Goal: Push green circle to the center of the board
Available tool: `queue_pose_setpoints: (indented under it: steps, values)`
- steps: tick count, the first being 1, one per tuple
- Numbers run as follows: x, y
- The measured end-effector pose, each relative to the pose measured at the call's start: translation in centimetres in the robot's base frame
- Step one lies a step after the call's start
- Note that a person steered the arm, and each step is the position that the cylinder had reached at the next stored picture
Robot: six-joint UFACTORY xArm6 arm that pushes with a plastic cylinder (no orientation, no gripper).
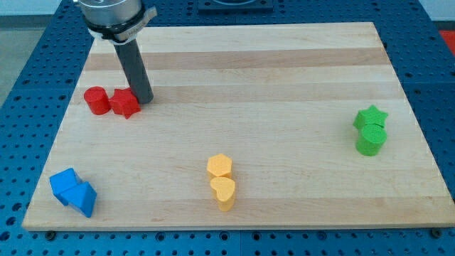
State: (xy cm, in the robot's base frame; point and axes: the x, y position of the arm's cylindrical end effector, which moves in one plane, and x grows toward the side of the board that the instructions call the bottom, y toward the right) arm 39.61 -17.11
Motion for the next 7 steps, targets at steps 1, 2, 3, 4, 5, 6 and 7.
queue_pose_setpoints:
  steps: [1,2,3,4,5,6,7]
  values:
    - [0.0,-2.0]
    - [0.0,-3.4]
    - [-0.2,-2.4]
    - [-0.2,-0.7]
    - [-0.2,3.6]
    - [-0.2,8.9]
    - [-0.2,9.1]
